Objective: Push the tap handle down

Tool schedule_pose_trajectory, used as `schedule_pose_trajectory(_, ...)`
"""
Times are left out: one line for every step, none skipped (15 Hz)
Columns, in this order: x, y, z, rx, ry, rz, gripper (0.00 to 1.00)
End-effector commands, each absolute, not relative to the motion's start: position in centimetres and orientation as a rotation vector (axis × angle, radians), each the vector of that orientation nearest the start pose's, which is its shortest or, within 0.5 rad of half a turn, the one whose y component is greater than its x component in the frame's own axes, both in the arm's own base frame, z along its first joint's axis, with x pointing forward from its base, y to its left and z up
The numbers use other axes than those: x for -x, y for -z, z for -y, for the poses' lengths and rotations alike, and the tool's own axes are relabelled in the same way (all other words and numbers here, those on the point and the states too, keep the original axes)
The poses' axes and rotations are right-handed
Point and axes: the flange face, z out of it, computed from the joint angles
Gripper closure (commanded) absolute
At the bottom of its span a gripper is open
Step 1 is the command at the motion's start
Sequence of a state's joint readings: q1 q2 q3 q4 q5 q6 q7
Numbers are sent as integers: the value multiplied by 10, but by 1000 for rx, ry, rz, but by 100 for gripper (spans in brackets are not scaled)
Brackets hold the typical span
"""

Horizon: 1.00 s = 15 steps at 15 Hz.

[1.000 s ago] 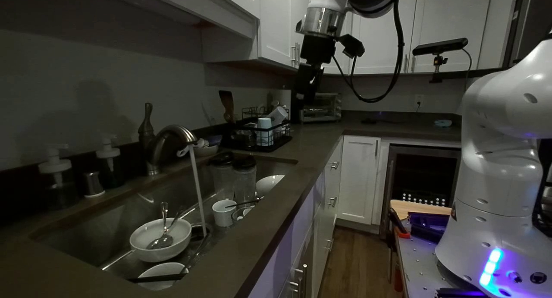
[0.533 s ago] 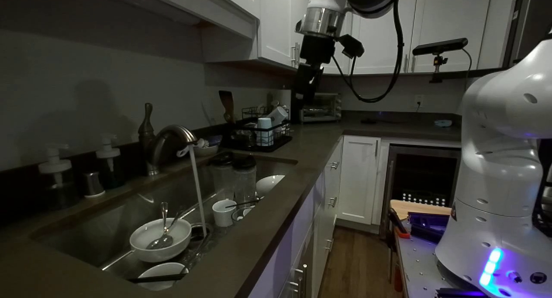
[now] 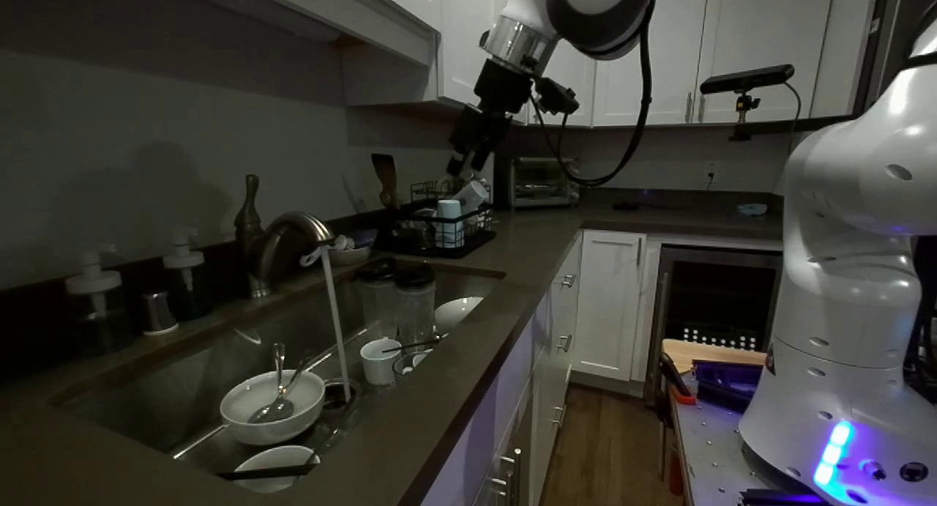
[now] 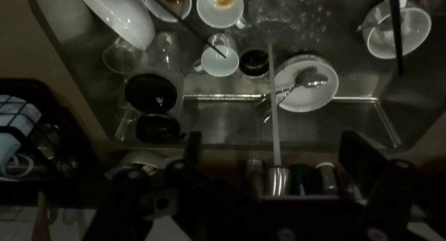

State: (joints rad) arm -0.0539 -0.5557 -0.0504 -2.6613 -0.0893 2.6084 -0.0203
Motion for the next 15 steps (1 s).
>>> schedule_pose_trajectory(-455,-467,44,3037,967,-37,0)
schedule_pose_trajectory(-469,-467,44,3017,1015,-39,0)
schedule_pose_trajectory(-484,-470,43,2998,1056,-39,0)
schedule_pose_trajectory(-499,-472,42,2979,1087,-43,0)
schedule_pose_trajectory(-515,-473,40,2960,1115,-51,0)
schedule_pose_trajectory(-532,-476,37,2940,1135,-63,0)
schedule_pose_trajectory(-548,-477,35,2923,1156,-69,0)
schedule_pose_trajectory(-564,-480,30,2905,1171,-77,0)
schedule_pose_trajectory(-582,-482,27,2889,1187,-85,0)
schedule_pose_trajectory(-598,-483,24,2874,1209,-89,0)
schedule_pose_trajectory(-614,-485,20,2853,1232,-95,0)
schedule_pose_trajectory(-628,-485,19,2838,1263,-102,0)
schedule_pose_trajectory(-642,-485,18,2818,1300,-113,0)
schedule_pose_trajectory(-654,-485,18,2801,1349,-121,0)
schedule_pose_trajectory(-665,-483,19,2777,1427,-125,0)
